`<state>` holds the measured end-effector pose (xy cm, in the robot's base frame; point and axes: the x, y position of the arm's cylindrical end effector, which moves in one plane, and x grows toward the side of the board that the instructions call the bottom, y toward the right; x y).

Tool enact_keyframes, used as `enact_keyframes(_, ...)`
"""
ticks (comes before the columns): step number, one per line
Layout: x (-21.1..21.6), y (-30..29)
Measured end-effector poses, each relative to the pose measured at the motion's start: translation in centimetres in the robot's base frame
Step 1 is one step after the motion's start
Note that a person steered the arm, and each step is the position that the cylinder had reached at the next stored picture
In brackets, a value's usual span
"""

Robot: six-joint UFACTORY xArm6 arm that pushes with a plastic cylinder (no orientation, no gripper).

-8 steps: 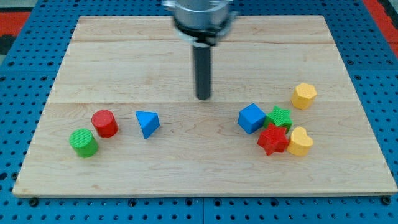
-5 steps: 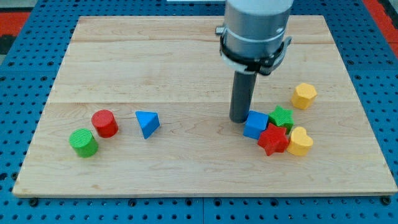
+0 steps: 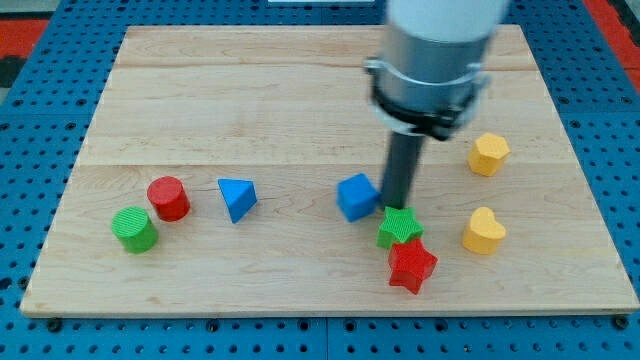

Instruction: Move the blue cube to the right of the red circle

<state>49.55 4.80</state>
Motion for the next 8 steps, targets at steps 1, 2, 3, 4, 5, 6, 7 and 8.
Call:
enact_keyframes(1, -2.2, -5.3)
enact_keyframes(2, -2.4, -11.9)
enact_keyframes(3, -2.5, -10.0)
enact_keyframes(4, -2.6, -9.0)
enact_keyframes(5, -2.6, -13.3)
enact_keyframes(6, -2.6, -17.2)
enact_keyframes(7, -3.6, -12.5)
enact_keyframes(8, -4.4, -11.1)
